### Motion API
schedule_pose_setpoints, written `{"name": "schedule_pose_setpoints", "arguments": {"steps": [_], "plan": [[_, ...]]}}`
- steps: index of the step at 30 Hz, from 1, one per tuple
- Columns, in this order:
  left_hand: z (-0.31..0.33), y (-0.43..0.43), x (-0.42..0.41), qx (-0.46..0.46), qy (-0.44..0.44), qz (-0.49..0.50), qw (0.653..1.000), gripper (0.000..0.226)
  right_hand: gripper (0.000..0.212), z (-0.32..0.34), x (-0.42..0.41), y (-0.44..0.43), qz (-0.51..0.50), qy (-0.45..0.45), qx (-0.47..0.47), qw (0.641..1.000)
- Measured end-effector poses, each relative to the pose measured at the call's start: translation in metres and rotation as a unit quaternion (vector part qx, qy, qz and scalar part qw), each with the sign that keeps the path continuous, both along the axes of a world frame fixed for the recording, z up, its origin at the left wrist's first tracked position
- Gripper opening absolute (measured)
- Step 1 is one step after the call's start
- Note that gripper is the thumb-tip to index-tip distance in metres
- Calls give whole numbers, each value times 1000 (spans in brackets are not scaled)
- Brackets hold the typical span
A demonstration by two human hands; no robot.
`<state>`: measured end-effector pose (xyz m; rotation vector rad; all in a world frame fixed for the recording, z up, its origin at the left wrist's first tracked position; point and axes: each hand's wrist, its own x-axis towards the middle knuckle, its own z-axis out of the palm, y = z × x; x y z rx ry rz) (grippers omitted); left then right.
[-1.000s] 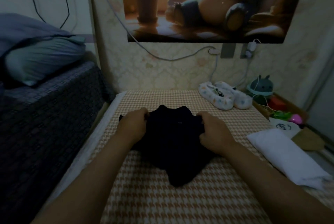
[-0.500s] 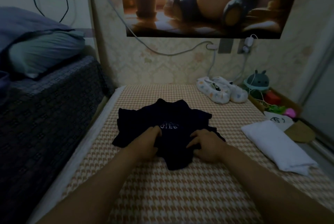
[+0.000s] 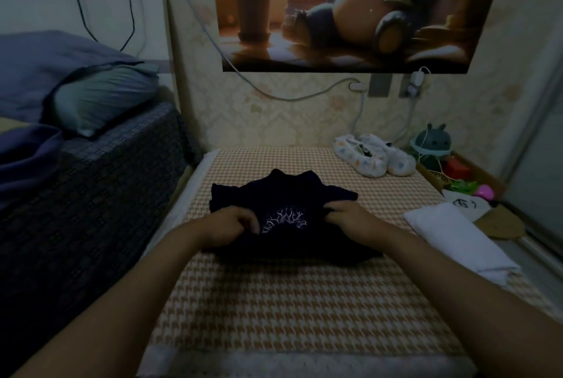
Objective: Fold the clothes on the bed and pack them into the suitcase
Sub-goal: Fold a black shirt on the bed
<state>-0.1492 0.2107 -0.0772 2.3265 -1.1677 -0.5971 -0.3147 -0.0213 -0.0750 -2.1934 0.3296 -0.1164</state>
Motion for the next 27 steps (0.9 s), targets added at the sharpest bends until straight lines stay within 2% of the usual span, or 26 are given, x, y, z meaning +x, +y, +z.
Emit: {"name": "schedule_pose_setpoints", "arguments": {"steps": [2,3,4,5,6,7,8,10,11,13,14,17,19,20,22,24,26,27], "plan": [[6,10,-7,229,17,-40,972,22,32,3,-12,6,52,177,38,982],[8,14,-11,317,4,-49,947,28,35,1,-18,7,91,280,60,954],[8,16,-17,377,30,-57,924,33,36,-2,-22,9,147,361,84,917],[6,17,-21,398,81,-56,912,35,37,-4,-24,10,206,409,111,882],[4,15,-26,391,142,-41,909,34,38,-6,-24,9,233,423,128,866],[1,11,-30,367,173,-42,913,33,37,-7,-24,9,220,406,130,877],[-3,6,-32,320,170,-43,931,30,36,-6,-24,7,169,358,121,910],[-12,-8,-31,203,93,-65,972,23,28,-9,-22,-4,32,218,51,974],[-16,-16,-30,160,37,-87,983,20,25,-14,-20,-16,-19,171,-36,984],[-23,-35,-32,108,-15,-123,986,14,25,-28,-20,-36,-68,187,-216,956],[-26,-45,-37,89,-16,-137,986,17,27,-33,-22,-42,-72,217,-260,938],[-38,-78,-55,72,-55,-155,984,49,29,-44,-19,-48,-76,255,-261,928],[-53,-101,-59,110,-96,-155,977,70,33,-47,-14,-52,-76,264,-264,925],[-59,-110,-59,134,-108,-159,972,71,28,-47,-11,-55,-83,277,-275,917],[-65,-124,-57,150,-147,-167,963,61,22,-43,-9,-63,-116,292,-308,898],[-62,-134,-51,126,-177,-161,963,44,31,-38,-6,-72,-133,301,-319,889],[-59,-143,-40,82,-164,-133,974,34,40,-34,5,-81,-124,295,-321,891],[-59,-147,-33,60,-156,-113,979,32,45,-34,14,-87,-127,249,-317,906]]}}
